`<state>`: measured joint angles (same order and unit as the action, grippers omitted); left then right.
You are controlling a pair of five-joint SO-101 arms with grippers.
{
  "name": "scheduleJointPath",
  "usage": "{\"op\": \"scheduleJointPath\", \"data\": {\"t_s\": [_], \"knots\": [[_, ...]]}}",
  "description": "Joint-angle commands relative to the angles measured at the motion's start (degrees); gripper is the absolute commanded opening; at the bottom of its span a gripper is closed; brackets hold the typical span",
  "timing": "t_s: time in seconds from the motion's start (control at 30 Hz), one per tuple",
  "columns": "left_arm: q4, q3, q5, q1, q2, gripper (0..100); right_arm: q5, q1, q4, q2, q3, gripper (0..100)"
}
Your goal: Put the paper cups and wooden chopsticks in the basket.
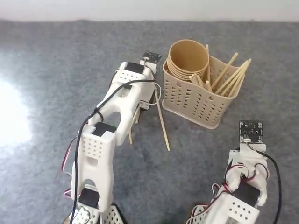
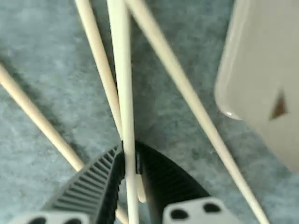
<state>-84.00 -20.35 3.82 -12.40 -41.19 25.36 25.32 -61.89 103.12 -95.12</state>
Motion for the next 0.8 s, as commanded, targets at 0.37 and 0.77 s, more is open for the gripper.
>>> {"op": "scheduleJointPath", "data": {"t_s": [0.37,0.77], "knots": [[-8.7,-6.73,-0.44,0.35,6.42,1,0.35,-0.66,1.27,0.84,-0.26,8.0],[-13.19,-6.9,-0.35,5.01,19.78,1,1.67,-0.75,1.27,0.84,-0.53,8.0]]}}
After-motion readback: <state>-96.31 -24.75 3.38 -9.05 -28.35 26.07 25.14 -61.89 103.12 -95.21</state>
